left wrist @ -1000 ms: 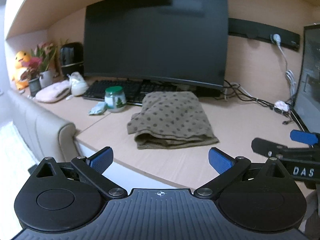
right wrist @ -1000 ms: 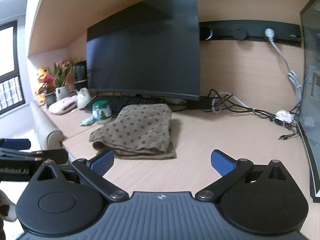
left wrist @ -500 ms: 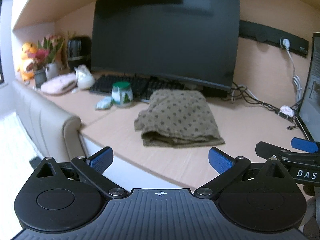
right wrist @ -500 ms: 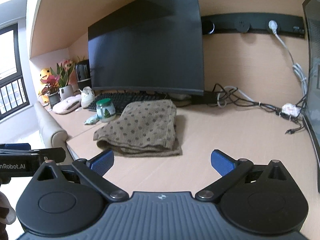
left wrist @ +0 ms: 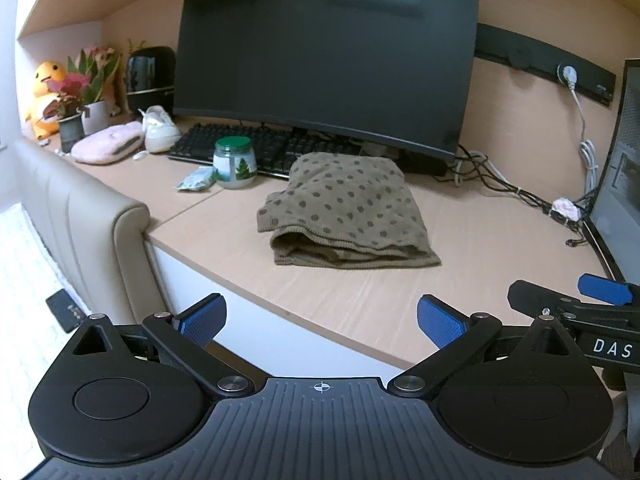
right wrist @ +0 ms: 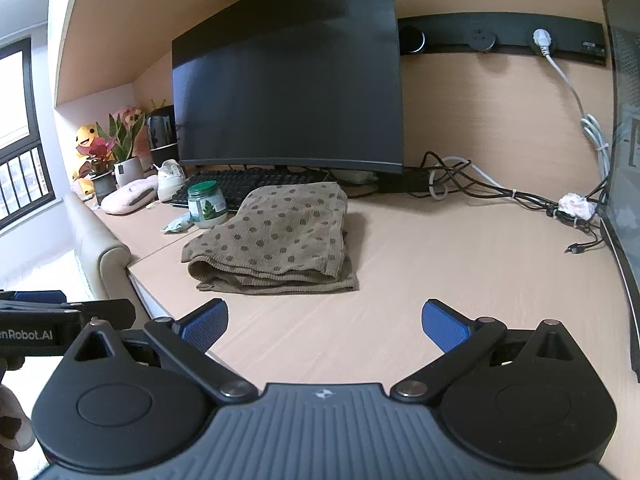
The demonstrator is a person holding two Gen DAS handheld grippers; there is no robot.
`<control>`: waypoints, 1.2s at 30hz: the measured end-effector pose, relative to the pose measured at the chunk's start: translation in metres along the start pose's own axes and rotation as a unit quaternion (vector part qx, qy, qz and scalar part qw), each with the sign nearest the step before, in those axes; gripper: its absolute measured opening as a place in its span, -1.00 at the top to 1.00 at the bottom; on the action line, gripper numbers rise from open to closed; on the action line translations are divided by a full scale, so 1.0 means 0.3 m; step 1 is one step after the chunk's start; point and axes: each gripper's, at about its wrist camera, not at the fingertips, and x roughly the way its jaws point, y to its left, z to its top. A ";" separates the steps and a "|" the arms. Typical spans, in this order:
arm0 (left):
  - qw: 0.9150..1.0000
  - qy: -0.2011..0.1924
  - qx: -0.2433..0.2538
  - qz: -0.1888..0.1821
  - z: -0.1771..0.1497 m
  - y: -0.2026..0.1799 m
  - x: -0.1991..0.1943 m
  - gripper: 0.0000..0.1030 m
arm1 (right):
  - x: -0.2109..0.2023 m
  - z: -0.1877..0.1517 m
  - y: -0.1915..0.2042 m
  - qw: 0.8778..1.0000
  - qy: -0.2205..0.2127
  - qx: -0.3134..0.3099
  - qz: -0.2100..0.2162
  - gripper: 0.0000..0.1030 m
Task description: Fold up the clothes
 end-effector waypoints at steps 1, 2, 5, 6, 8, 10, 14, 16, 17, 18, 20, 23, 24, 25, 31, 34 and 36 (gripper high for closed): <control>1.000 0.002 0.000 -0.001 -0.001 0.002 0.001 -1.00 | 0.001 -0.001 0.002 1.000 0.001 0.000 0.000 -1.00; 1.000 0.003 0.000 -0.001 -0.002 0.004 0.001 -1.00 | 0.002 -0.002 0.004 1.000 0.002 0.000 0.001 -1.00; 1.000 0.006 -0.001 -0.002 -0.006 0.012 0.002 -1.00 | 0.008 -0.003 0.014 1.000 0.005 -0.002 0.005 -1.00; 1.000 0.006 -0.002 -0.002 -0.007 0.016 0.002 -1.00 | 0.010 -0.003 0.018 1.000 0.006 -0.003 0.007 -1.00; 1.000 0.008 -0.004 0.000 -0.009 0.027 0.002 -1.00 | 0.015 -0.003 0.027 1.000 0.008 -0.006 0.010 -1.00; 1.000 0.009 -0.008 0.004 -0.010 0.040 0.001 -1.00 | 0.020 -0.002 0.035 1.000 0.009 -0.009 0.014 -1.00; 1.000 0.005 -0.015 0.010 -0.011 0.062 -0.006 -1.00 | 0.030 -0.001 0.052 1.000 0.013 -0.014 0.022 -1.00; 1.000 0.005 -0.019 0.011 -0.012 0.070 -0.007 -1.00 | 0.033 -0.001 0.060 0.999 0.015 -0.018 0.025 -1.00; 1.000 0.005 -0.021 0.011 -0.013 0.072 -0.007 -1.00 | 0.033 -0.001 0.062 0.999 0.015 -0.021 0.025 -1.00; 1.000 0.006 -0.022 0.011 -0.013 0.073 -0.005 -1.00 | 0.031 -0.002 0.064 0.999 0.015 -0.023 0.025 -1.00; 1.000 0.008 -0.023 0.010 -0.013 0.072 -0.001 -1.00 | 0.029 -0.002 0.060 0.999 0.014 -0.023 0.023 -1.00; 1.000 0.011 -0.022 0.008 -0.014 0.066 0.005 -1.00 | 0.031 0.001 0.051 1.000 0.014 -0.017 0.017 -1.00; 1.000 0.012 -0.021 0.007 -0.014 0.064 0.006 -1.00 | 0.033 0.002 0.048 1.000 0.014 -0.015 0.016 -1.00; 1.000 0.012 -0.021 0.007 -0.014 0.062 0.007 -1.00 | 0.034 0.003 0.045 1.000 0.013 -0.013 0.016 -1.00; 1.000 0.017 -0.021 0.010 -0.017 0.055 0.014 -1.00 | 0.040 0.003 0.039 1.000 0.015 -0.015 0.019 -1.00; 1.000 0.017 -0.018 0.006 -0.015 0.049 0.019 -1.00 | 0.039 0.003 0.031 1.000 0.014 -0.013 0.017 -1.00; 1.000 0.018 -0.016 0.004 -0.013 0.044 0.022 -1.00 | 0.038 0.003 0.024 1.000 0.014 -0.010 0.015 -1.00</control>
